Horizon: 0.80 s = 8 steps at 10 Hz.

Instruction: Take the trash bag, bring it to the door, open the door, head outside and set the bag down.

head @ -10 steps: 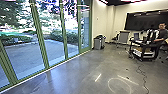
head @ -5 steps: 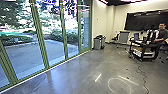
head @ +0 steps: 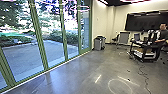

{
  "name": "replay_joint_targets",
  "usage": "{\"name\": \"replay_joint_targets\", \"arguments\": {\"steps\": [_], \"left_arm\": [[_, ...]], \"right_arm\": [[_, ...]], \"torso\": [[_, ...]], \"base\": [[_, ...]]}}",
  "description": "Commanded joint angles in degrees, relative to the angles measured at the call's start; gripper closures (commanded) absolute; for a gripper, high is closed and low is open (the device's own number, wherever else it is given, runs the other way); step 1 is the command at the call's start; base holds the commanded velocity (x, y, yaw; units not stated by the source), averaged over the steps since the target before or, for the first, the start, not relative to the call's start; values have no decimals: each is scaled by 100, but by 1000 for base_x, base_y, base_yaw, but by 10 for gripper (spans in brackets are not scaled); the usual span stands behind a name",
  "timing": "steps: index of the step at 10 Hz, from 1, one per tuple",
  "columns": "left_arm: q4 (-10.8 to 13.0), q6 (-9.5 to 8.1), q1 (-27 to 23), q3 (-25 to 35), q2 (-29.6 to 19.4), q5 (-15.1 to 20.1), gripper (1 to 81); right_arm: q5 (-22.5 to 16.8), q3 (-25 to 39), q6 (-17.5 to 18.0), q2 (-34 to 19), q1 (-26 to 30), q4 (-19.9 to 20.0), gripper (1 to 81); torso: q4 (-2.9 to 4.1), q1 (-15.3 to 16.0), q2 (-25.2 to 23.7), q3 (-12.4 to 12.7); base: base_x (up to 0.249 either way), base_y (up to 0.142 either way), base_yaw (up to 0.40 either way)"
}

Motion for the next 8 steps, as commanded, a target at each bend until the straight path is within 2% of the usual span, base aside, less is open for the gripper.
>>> {"name": "replay_joint_targets", "arguments": {"steps": [1,8], "left_arm": [[12,2,-302,9,-52,384,811],[12,2,-311,9,-52,384,811]], "right_arm": [[-346,40,-33,56,295,-26,10],[-346,14,-33,47,286,-18,10]], "torso": [[0,0,0,0],[0,0,0,0]], "base": [[134,0,0],[144,0,0]]}}
